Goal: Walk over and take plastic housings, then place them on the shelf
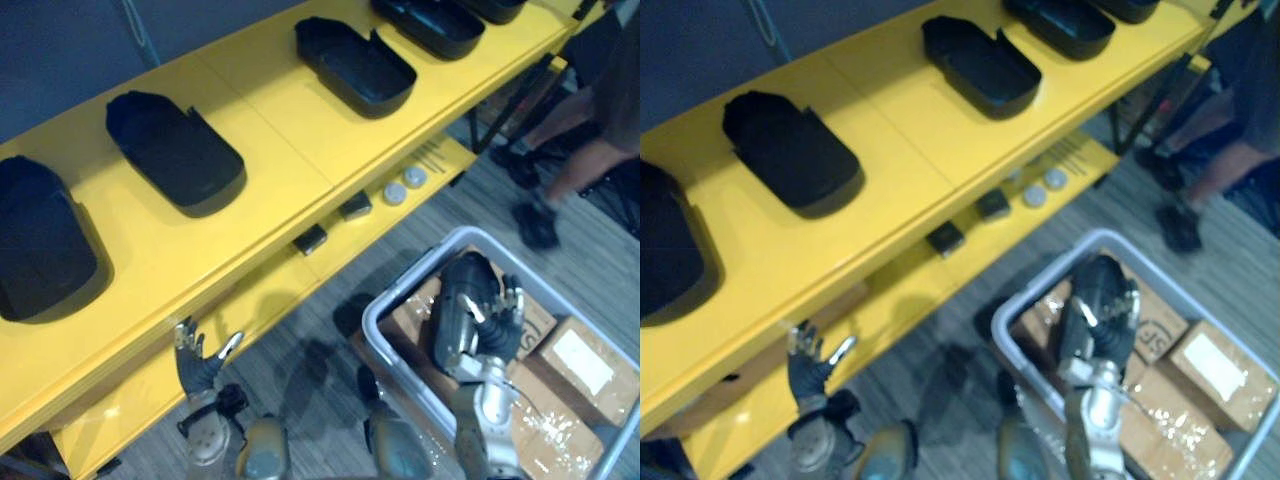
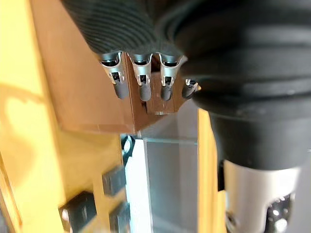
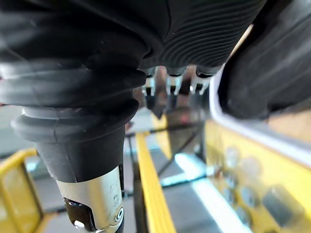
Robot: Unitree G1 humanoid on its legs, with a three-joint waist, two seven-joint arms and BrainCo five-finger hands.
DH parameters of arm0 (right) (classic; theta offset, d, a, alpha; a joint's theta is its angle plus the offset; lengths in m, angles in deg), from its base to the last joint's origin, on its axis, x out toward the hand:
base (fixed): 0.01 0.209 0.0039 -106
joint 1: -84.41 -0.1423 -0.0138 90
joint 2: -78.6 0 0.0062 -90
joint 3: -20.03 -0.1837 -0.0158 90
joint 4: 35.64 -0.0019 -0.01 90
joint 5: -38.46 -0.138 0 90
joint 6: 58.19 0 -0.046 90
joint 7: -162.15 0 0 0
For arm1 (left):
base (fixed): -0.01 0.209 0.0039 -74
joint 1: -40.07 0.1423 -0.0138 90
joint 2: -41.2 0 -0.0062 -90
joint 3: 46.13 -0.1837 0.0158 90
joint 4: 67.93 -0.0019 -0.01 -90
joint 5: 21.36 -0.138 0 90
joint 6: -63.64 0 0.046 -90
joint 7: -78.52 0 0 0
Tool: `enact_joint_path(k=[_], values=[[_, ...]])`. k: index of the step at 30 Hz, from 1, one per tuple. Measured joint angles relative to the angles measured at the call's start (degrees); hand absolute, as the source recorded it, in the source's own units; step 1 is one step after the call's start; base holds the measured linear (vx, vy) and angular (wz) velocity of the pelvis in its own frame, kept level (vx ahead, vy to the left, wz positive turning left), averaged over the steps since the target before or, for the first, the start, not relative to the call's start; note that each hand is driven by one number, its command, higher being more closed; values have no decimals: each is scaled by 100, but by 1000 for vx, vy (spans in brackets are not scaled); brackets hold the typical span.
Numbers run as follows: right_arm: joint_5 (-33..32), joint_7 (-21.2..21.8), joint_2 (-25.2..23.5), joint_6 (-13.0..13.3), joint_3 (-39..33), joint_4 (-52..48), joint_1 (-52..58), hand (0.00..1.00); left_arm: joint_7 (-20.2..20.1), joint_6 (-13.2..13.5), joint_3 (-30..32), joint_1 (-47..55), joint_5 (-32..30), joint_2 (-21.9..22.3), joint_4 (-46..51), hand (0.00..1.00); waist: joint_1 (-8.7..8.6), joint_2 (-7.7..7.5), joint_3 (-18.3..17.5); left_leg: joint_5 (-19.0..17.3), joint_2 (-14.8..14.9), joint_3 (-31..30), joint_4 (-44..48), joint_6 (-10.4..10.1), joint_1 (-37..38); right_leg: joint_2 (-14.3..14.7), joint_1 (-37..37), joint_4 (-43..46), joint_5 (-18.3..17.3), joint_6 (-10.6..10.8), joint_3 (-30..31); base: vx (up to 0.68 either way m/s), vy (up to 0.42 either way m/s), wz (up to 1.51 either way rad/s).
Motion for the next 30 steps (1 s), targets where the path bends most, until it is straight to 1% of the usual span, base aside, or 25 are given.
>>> enact_joint_path(k=[1,2,3,4,5,6,7,8,9,10,11,12,13,15,16,17,18,19,20,22,24,26,28,29,30], values=[[-1,127,-70,-1,19,-63,313,0,26,-32,5,55,-29,-21,55,0,17,-88,46,-63,13,249,71,71,127,-3,5,48,62,-7,-51,-185,87,-98],[-1,234,-87,-3,23,-107,503,0,74,-75,38,92,-104,-25,79,0,21,-130,64,-94,34,433,94,119,164,0,16,3,188,-52,-64,-283,80,-141],[-2,455,-58,-1,23,-210,825,0,211,-134,82,159,-187,-30,114,0,53,-103,62,-121,229,867,92,212,231,-26,-39,-22,279,-371,-496,-258,57,-145],[-12,550,-40,1,5,-209,952,0,281,-136,96,152,-219,-72,113,0,38,-123,53,-122,327,1105,92,227,275,-8,-229,682,-106,-470,-955,-246,57,-146],[-12,615,-21,7,-2,-215,1019,0,347,-137,96,150,-222,-81,114,0,43,-137,51,-110,373,1267,59,242,334,-13,-301,1127,-392,-531,-1185,-135,69,-133],[-9,749,18,58,-17,-228,1134,0,470,-137,67,144,-229,-80,175,0,28,-144,44,-75,455,1626,-29,245,526,-98,-252,1836,-963,-675,-1582,-107,54,-130],[-5,824,19,108,-14,-232,1164,0,552,-137,68,144,-234,-79,260,0,22,-169,25,-21,467,1862,-118,237,633,-212,-160,2077,-1247,-720,-1745,-82,28,-133],[5,858,19,136,-3,-235,1164,0,666,-137,87,151,-239,-77,339,0,-21,-199,-40,26,470,2069,-181,219,690,-350,-85,2207,-1505,-736,-1908,-21,-19,-93],[16,872,19,137,-3,-243,1159,0,717,-140,124,185,-251,-69,383,0,-31,-208,-83,63,470,2187,-213,174,719,-438,-49,2261,-1645,-719,-2006,18,-32,-99],[57,873,21,142,-9,-255,1149,0,835,-144,282,154,-369,-43,446,0,-40,-319,-194,76,381,2297,-196,153,713,-534,9,2013,-1749,-545,-2192,7,-45,-91],[113,872,45,147,-71,-261,1135,0,922,-207,386,68,-392,32,432,0,-82,-183,-222,108,274,1885,-321,177,681,-356,44,1743,-1504,-587,-2134,-2,-37,-89],[135,868,61,147,-88,-260,1146,0,945,-215,439,58,-400,82,433,0,-83,-130,-258,140,208,1709,-441,211,694,-274,72,1571,-1378,-605,-2056,-21,-28,-83],[269,823,64,146,-182,-256,1145,0,1077,-223,525,64,-413,88,432,0,-85,-69,-366,182,136,1572,-695,246,715,-109,107,1152,-1107,-618,-1909,-5,-6,-85],[335,783,57,135,-287,-256,1080,0,1149,-224,718,67,-454,87,432,0,-48,-58,-422,253,23,1450,-901,255,756,51,207,619,-836,-560,-1740,-27,12,-78],[338,716,43,102,-335,-251,1034,0,1216,-227,899,91,-449,70,410,0,-45,-55,-439,411,129,1544,-1097,176,861,-11,421,113,-867,-598,-2084,-36,18,-70],[338,697,17,82,-394,-249,1051,0,1317,-213,971,105,-448,31,404,0,-37,-173,-520,561,159,1739,-1360,164,984,-137,502,-125,-900,-684,-2574,-27,10,-67],[337,697,16,60,-400,-247,1052,0,1369,-199,1011,114,-448,17,402,0,-6,-203,-547,595,162,1835,-1423,149,1000,-177,501,-206,-833,-693,-2661,1,-13,-58],[334,699,10,1,-426,-247,1056,0,1452,-176,1127,160,-449,-66,382,0,-8,-393,-639,600,123,1894,-1418,146,974,-205,528,-450,-396,-647,-2716,13,-35,-40],[332,698,-2,-39,-524,-184,1080,0,1551,-155,1180,162,-445,-60,299,0,-7,-507,-691,597,121,1970,-1405,141,964,-187,590,-685,-33,-623,-2696,20,-45,-25],[322,710,4,-66,-714,-62,1098,0,1614,-103,1173,71,-444,5,214,0,-18,-523,-701,603,128,1989,-1400,131,882,-155,612,-916,108,-679,-2698,24,-17,-13],[237,725,41,-173,-878,207,1034,0,1710,-101,1144,-27,-456,99,153,0,-41,-458,-655,610,91,1970,-1323,124,770,-139,549,-963,228,-709,-2677,21,34,-12],[-11,835,227,-211,-897,750,801,0,1748,-97,1072,-183,-432,183,-67,0,-37,-339,-503,618,31,1759,-1224,137,696,-122,479,-935,267,-731,-2534,-2,66,-31],[-5,871,320,-203,-897,1093,600,0,1662,-100,1009,-249,-403,250,-282,0,-43,-171,-334,659,-80,1537,-1241,206,705,-132,426,-940,276,-772,-2362,-29,60,-40],[-1,894,316,-191,-886,1154,562,0,1613,-102,949,-255,-378,248,-313,0,-52,-146,-290,698,-143,1468,-1281,239,703,-156,397,-943,275,-771,-2327,-42,39,-36],[13,1011,288,-176,-879,1235,515,0,1424,-106,880,-252,-376,251,-340,0,-48,-132,-201,860,-294,1343,-1432,301,710,-238,325,-967,279,-776,-2272,-38,17,-28]])
